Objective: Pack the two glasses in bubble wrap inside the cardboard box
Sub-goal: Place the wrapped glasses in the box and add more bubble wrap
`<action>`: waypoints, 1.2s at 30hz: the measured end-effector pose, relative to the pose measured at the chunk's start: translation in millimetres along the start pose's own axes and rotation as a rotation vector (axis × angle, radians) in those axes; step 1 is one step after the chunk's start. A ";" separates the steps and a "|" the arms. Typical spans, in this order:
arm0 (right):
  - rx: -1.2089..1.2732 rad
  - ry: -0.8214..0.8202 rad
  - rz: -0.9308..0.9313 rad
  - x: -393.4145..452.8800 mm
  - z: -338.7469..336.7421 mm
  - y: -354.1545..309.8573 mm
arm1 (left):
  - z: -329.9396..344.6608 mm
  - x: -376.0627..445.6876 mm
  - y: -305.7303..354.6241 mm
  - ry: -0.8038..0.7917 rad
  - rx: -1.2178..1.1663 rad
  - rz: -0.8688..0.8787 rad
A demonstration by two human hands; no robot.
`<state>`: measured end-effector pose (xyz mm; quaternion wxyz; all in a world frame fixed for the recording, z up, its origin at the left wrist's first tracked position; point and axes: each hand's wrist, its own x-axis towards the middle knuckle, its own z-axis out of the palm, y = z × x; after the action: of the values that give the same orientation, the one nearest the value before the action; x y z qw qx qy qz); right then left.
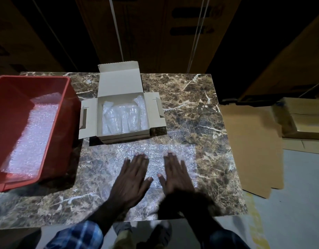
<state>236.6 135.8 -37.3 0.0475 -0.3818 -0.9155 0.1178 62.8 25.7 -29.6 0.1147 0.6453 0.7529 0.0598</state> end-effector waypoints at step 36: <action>0.497 0.004 0.240 -2.4 -68.7 56.4 | -65.2 17.5 -74.4 0.041 -0.600 -0.185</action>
<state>289.2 184.9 14.9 0.1274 -0.4646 -0.8065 0.3429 -27.3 34.8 14.0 0.2897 0.5102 0.7593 0.2814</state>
